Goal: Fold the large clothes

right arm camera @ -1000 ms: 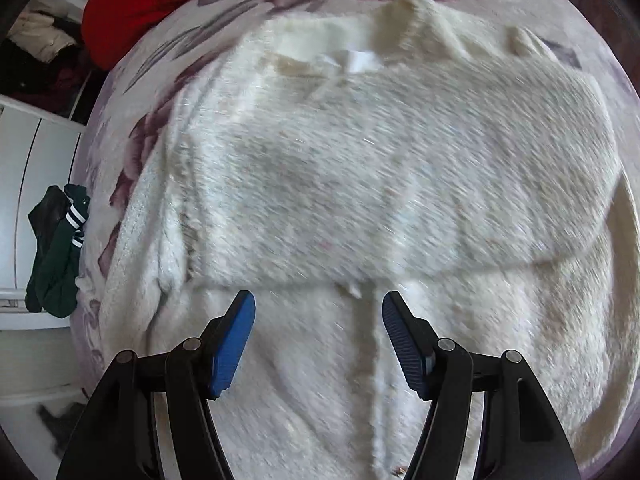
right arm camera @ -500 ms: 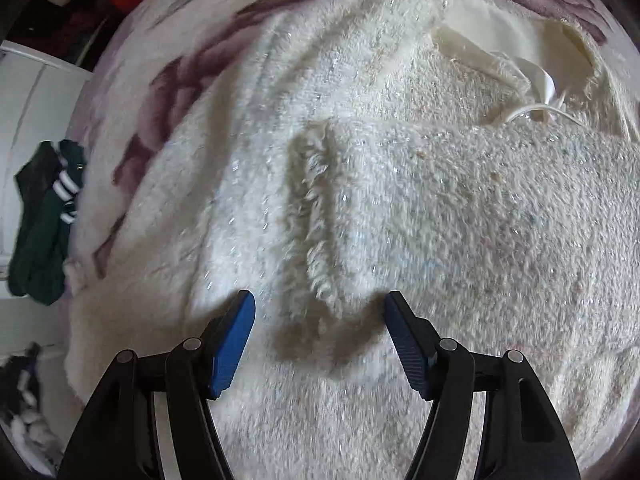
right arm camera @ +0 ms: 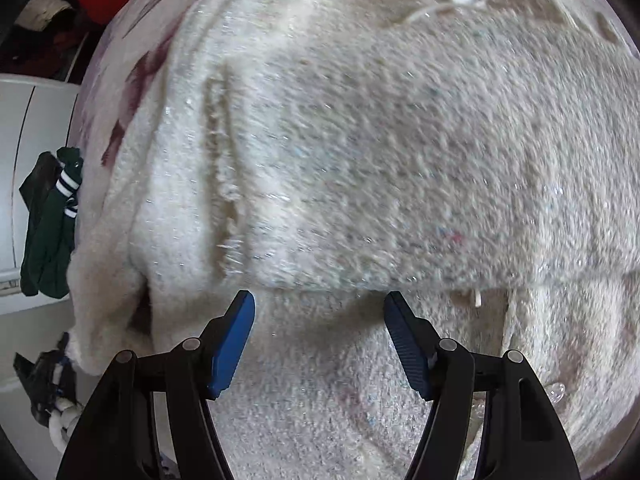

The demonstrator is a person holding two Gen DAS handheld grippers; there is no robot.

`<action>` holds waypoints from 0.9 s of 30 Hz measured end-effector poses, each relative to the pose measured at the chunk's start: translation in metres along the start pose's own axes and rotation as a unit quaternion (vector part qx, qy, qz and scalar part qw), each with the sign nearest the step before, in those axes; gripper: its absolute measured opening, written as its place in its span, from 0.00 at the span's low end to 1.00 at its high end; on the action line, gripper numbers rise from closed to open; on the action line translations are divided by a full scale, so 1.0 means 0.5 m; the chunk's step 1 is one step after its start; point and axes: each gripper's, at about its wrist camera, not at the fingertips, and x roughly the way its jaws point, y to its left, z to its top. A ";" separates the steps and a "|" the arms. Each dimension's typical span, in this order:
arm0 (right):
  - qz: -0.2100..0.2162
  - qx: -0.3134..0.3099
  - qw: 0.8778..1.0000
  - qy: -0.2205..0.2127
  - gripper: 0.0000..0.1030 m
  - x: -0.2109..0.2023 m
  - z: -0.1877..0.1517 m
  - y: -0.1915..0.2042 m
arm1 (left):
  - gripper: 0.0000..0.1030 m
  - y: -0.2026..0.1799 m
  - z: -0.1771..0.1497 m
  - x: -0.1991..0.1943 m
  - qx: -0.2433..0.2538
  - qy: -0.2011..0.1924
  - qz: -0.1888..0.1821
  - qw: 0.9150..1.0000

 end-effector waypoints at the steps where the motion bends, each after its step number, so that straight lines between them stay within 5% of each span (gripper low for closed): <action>1: -0.001 0.001 1.000 -0.002 0.67 0.000 -0.004 -0.002 | 0.03 -0.001 -0.004 -0.020 0.004 -0.006 0.000 1.000; 4: -0.005 0.005 1.000 -0.008 0.67 0.004 -0.014 0.000 | 0.02 0.045 -0.041 -0.049 0.007 0.005 0.048 0.999; 6: -0.007 0.005 1.000 -0.008 0.67 0.006 -0.020 0.001 | 0.00 0.119 -0.086 -0.050 -0.013 0.024 0.111 0.993; 9: -0.012 0.008 1.000 -0.003 0.67 0.015 -0.031 0.004 | 0.01 0.205 -0.138 -0.065 -0.087 0.063 0.096 0.990; 11: -0.014 0.010 1.000 -0.001 0.67 0.015 -0.032 0.006 | 0.03 0.229 -0.173 -0.074 -0.139 0.084 0.033 0.986; 13: -0.014 0.011 1.000 0.000 0.67 0.014 -0.033 0.006 | 0.20 0.223 -0.214 -0.065 -0.185 0.102 -0.042 0.977; 14: -0.013 0.012 1.000 0.000 0.67 0.014 -0.033 0.003 | 0.62 0.212 -0.238 -0.051 -0.205 0.111 -0.083 0.969; 15: -0.012 0.014 1.000 -0.001 0.67 0.012 -0.032 0.003 | 0.91 0.199 -0.255 -0.036 -0.220 0.114 -0.118 0.962; 16: -0.010 0.016 1.000 -0.001 0.67 0.007 -0.029 0.005 | 0.91 0.183 -0.274 -0.016 -0.236 0.106 -0.153 0.954; 19: -0.004 0.024 1.000 -0.005 0.67 0.004 -0.029 0.001 | 0.91 0.138 -0.286 0.053 -0.257 0.090 -0.169 0.947; 23: 0.008 0.021 1.000 -0.014 0.67 -0.013 -0.033 0.013 | 0.90 0.089 -0.257 0.120 -0.278 0.033 -0.121 0.953; 24: 0.005 0.014 1.000 -0.017 0.67 -0.021 -0.035 0.021 | 0.79 0.077 -0.246 0.118 -0.272 0.014 -0.090 0.958; 25: 0.003 0.007 1.000 -0.021 0.67 -0.028 -0.038 0.027 | 0.57 0.062 -0.233 0.118 -0.262 -0.008 -0.064 0.963; 26: -0.001 -0.001 1.000 -0.025 0.67 -0.035 -0.039 0.034 | 0.03 0.049 -0.213 0.118 -0.247 -0.019 -0.028 0.968; 27: -0.005 -0.006 1.000 -0.027 0.67 -0.040 -0.038 0.038 | 0.05 0.042 -0.195 0.113 -0.243 -0.025 -0.014 0.970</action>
